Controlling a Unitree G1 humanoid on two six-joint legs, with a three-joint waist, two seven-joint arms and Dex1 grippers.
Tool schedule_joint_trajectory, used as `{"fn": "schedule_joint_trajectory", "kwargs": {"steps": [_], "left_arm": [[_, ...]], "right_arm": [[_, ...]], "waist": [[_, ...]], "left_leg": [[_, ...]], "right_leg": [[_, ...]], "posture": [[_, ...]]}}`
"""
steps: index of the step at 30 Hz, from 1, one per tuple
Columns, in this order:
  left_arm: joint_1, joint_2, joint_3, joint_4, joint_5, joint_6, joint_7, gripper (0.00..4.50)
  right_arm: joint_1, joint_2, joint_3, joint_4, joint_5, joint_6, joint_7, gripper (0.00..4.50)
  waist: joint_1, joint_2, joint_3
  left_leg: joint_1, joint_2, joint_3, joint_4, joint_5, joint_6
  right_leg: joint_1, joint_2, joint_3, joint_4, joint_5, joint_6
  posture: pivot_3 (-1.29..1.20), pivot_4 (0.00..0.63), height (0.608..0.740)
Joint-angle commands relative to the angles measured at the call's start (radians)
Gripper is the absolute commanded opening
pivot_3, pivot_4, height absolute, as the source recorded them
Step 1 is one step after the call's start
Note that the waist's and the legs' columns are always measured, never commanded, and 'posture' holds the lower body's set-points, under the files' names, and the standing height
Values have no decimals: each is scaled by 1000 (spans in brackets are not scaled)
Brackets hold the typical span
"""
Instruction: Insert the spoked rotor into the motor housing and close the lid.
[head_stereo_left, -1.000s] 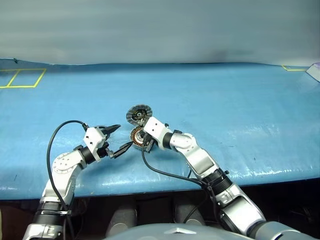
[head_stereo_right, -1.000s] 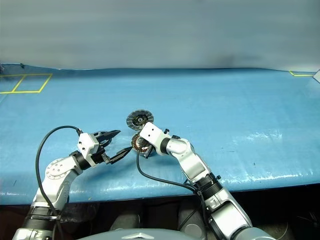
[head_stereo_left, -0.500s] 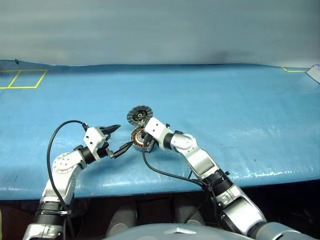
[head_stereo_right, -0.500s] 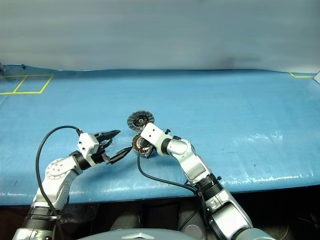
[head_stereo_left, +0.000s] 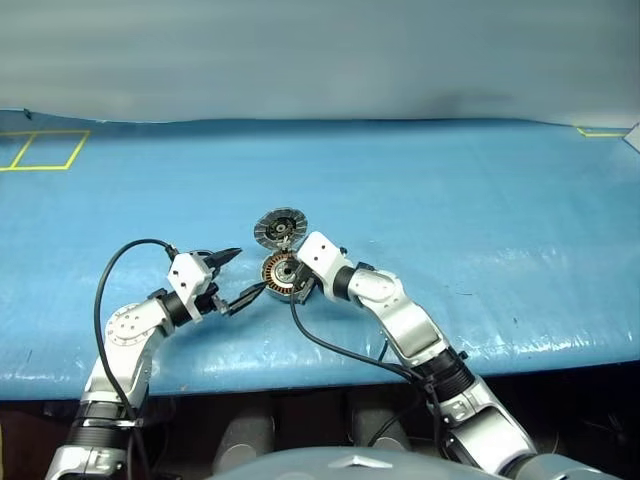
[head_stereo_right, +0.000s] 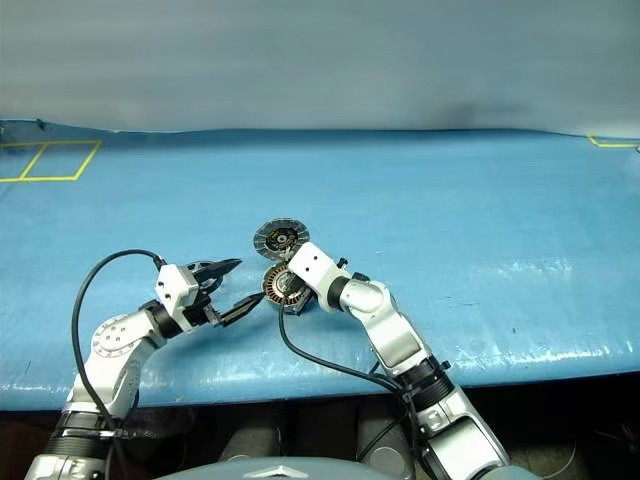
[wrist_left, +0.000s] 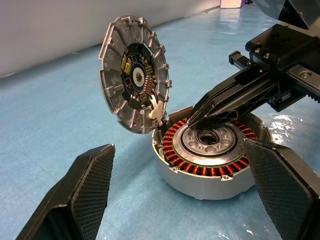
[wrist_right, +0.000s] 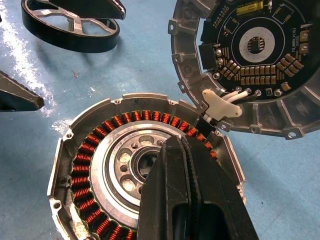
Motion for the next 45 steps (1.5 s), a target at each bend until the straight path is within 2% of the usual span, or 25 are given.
{"fn": "schedule_joint_trajectory", "kwargs": {"steps": [1,28,45], "left_arm": [[-8,0,2,-3,4,-14,-6,4456],[-1,-6,-6,-2,3,-9,-9,4456],[5,-10,-11,-6,2,-8,-6,4456]], "right_arm": [[14,-8,-3,-43,6,32,4,53],[-2,-12,26,-169,11,67,14,53],[-6,4,-5,-23,32,49,10,53]], "waist": [[0,0,2],[2,-2,12],[2,-2,12]], "left_leg": [[-1,0,0,0,0,0],[-3,0,-2,1,0,0],[-2,-1,-2,3,0,0]], "right_leg": [[-1,0,0,0,0,0],[-1,0,-2,-1,0,1],[0,0,-2,0,3,4]], "posture": [[0,150,740],[0,150,740],[0,150,740]]}}
